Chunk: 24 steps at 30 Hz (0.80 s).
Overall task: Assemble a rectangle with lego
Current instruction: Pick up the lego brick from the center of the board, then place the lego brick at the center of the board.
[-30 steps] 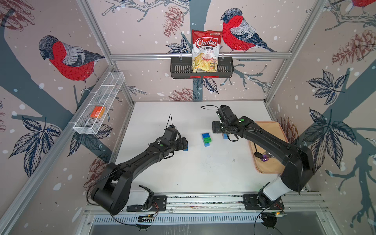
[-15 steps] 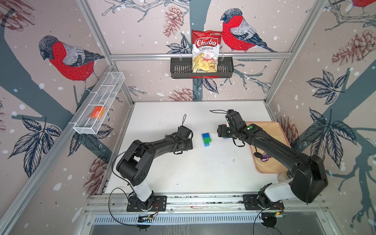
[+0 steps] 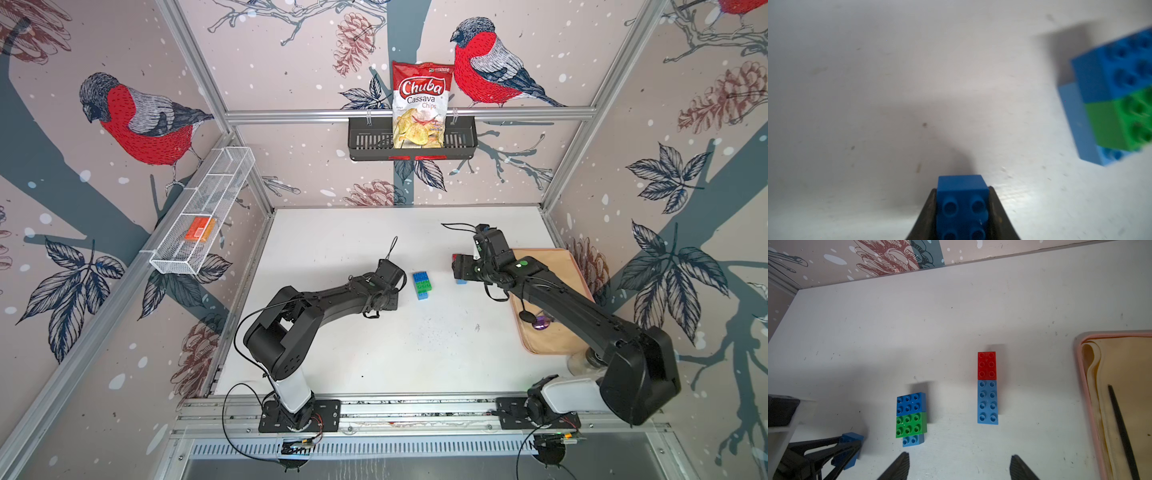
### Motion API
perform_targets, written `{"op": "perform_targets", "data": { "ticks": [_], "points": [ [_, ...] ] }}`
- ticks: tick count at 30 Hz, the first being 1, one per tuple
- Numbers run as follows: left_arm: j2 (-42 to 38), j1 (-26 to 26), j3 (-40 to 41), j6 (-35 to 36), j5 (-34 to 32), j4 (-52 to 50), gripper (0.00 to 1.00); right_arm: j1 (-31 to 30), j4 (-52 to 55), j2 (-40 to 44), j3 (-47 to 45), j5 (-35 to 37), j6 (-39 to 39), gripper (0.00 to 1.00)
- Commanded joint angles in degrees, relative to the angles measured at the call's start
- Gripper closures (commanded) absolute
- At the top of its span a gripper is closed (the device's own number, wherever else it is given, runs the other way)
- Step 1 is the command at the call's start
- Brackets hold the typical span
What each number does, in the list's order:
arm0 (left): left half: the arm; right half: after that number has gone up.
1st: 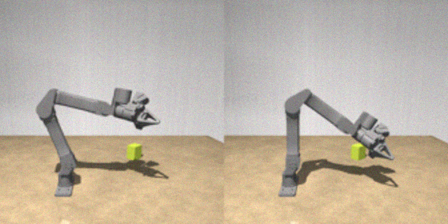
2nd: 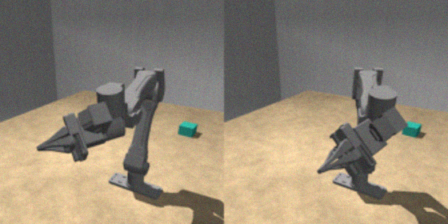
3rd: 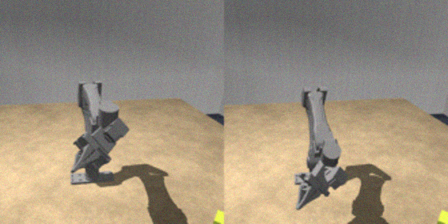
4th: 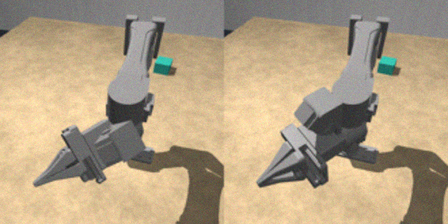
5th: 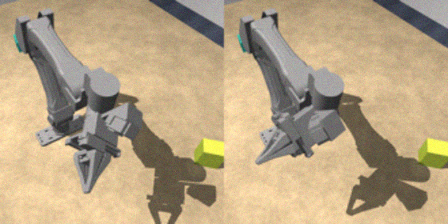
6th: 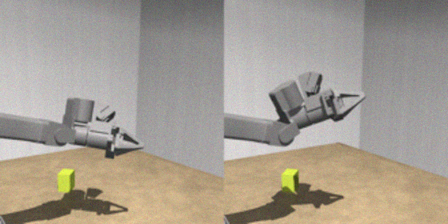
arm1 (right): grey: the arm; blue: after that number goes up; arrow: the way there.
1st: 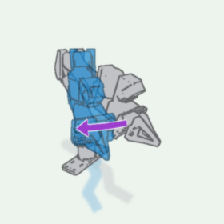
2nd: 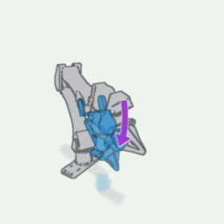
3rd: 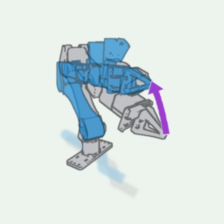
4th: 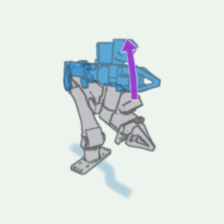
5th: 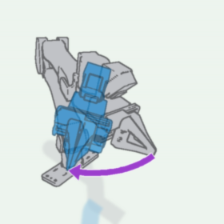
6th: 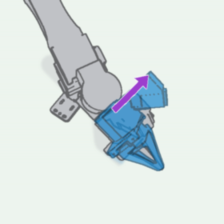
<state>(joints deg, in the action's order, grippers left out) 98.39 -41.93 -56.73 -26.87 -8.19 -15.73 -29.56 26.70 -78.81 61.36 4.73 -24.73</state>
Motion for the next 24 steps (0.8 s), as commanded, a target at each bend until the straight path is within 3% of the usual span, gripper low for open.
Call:
{"op": "perform_targets", "data": {
  "ticks": [1,6,14,20,24],
  "points": [
    [-0.26,-5.84,-2.79,14.81,4.50,0.48,0.79,1.62,1.11,1.53,0.09,4.16,-2.84,0.20],
    [2.48,-14.18,-5.45,29.96,8.31,-0.96,0.78,7.43,1.54,6.75,-3.48,6.12,-7.36,0.21],
    [7.25,-15.19,-7.32,35.18,9.57,-0.19,0.73,11.78,1.91,14.25,-7.31,6.43,-10.19,0.20],
    [5.94,-15.24,-6.36,36.76,9.05,-0.57,0.44,12.35,3.09,14.40,-6.80,4.77,-8.57,0.18],
    [1.55,-15.20,-3.27,36.36,8.27,1.52,0.32,12.21,3.83,13.21,-5.70,1.04,-6.42,0.17]
  ]
}}
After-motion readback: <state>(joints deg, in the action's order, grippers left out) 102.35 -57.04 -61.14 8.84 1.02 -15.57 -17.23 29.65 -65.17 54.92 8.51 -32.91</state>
